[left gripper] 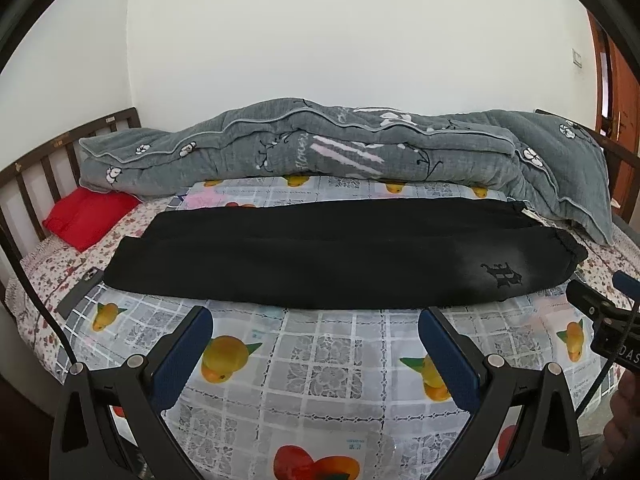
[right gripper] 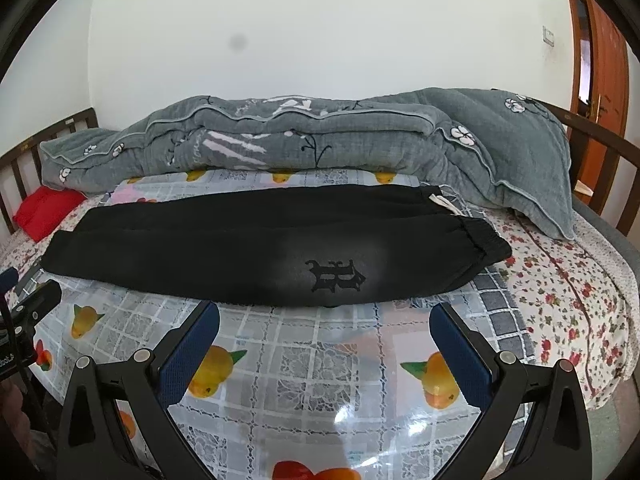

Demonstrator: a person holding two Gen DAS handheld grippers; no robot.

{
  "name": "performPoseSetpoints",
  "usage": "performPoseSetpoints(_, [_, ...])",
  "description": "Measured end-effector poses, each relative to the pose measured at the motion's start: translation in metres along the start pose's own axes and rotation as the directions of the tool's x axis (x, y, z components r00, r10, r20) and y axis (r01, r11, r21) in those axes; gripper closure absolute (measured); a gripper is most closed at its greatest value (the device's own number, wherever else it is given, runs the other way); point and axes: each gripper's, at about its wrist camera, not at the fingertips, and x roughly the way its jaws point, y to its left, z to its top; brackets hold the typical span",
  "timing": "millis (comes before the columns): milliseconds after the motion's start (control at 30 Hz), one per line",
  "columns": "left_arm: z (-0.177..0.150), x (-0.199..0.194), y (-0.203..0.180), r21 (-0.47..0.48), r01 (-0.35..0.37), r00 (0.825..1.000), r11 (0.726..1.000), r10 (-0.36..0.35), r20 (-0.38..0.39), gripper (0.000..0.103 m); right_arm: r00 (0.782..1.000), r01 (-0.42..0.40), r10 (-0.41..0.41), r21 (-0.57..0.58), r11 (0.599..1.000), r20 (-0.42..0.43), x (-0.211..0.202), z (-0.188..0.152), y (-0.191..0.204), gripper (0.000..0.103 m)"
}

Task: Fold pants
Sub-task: 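Lower both grippers onto the sweatpants waistband edge and close them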

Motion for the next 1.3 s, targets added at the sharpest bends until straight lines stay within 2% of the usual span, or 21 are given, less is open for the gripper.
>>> performPoseSetpoints(133, [0.013,0.007,0.005,-0.007,-0.002,1.000,1.000,0.002,-0.004,0.000,1.000,0.000,0.000,0.017,1.000,0.004,0.006,0.013,-0.003,0.000])
performPoseSetpoints(300, [0.045,0.021,0.026,-0.042,-0.025,0.998,0.999,0.028,0.057,0.000,0.997,0.060,-0.059,-0.028,0.998,0.040,0.014,0.041,-0.001,0.000])
performPoseSetpoints(400, [0.058,0.040,0.042,-0.074,-0.047,0.997,0.996,0.052,0.059,0.000,0.999,0.007,-0.006,-0.031,1.000,0.038,0.026,0.056,-0.004,0.003])
performPoseSetpoints(500, [0.052,0.068,0.061,-0.099,-0.058,0.998,0.993,0.061,0.026,0.000,1.000,0.003,-0.001,-0.042,0.999,0.030,0.047,0.052,-0.005,0.006])
performPoseSetpoints(567, [0.041,0.091,0.076,-0.148,-0.062,0.998,0.987,0.062,-0.010,0.000,1.000,-0.010,0.009,-0.022,1.000,-0.011,0.071,0.040,-0.010,0.023])
performPoseSetpoints(667, [0.024,0.122,0.095,-0.183,-0.070,0.996,0.981,0.058,-0.069,0.001,0.994,-0.040,0.042,0.023,0.999,-0.100,0.100,0.024,-0.018,0.037])
performPoseSetpoints(733, [0.013,0.136,0.107,-0.222,-0.084,0.994,0.971,0.066,-0.088,0.004,0.989,-0.047,0.055,0.059,0.997,-0.136,0.114,0.012,-0.028,0.037])
performPoseSetpoints(867, [-0.005,0.161,0.127,-0.306,-0.059,0.988,0.950,0.013,-0.152,0.008,0.982,-0.022,0.045,0.126,0.992,-0.184,0.134,-0.002,-0.044,0.037])
performPoseSetpoints(967, [-0.015,0.174,0.136,-0.354,-0.082,0.982,0.932,0.014,-0.189,0.014,0.975,0.004,0.036,0.178,0.984,-0.221,0.148,-0.010,-0.055,0.037])
performPoseSetpoints(1100, [-0.029,0.193,0.144,-0.412,-0.062,0.972,0.909,-0.038,-0.232,0.019,0.963,-0.002,0.071,0.256,0.967,-0.261,0.164,-0.020,-0.065,0.034])
performPoseSetpoints(1167, [-0.033,0.200,0.144,-0.409,-0.073,0.970,0.910,-0.030,-0.242,0.025,0.963,0.001,0.067,0.254,0.967,-0.260,0.167,-0.021,-0.064,0.032])
performPoseSetpoints(1233, [-0.033,0.202,0.144,-0.390,-0.079,0.974,0.918,-0.012,-0.227,0.025,0.964,-0.001,0.069,0.259,0.966,-0.256,0.167,-0.021,-0.062,0.028])
performPoseSetpoints(1300, [-0.033,0.205,0.149,-0.408,-0.049,0.976,0.912,-0.043,-0.213,0.031,0.964,0.006,0.064,0.265,0.964,-0.256,0.171,-0.019,-0.060,0.025])
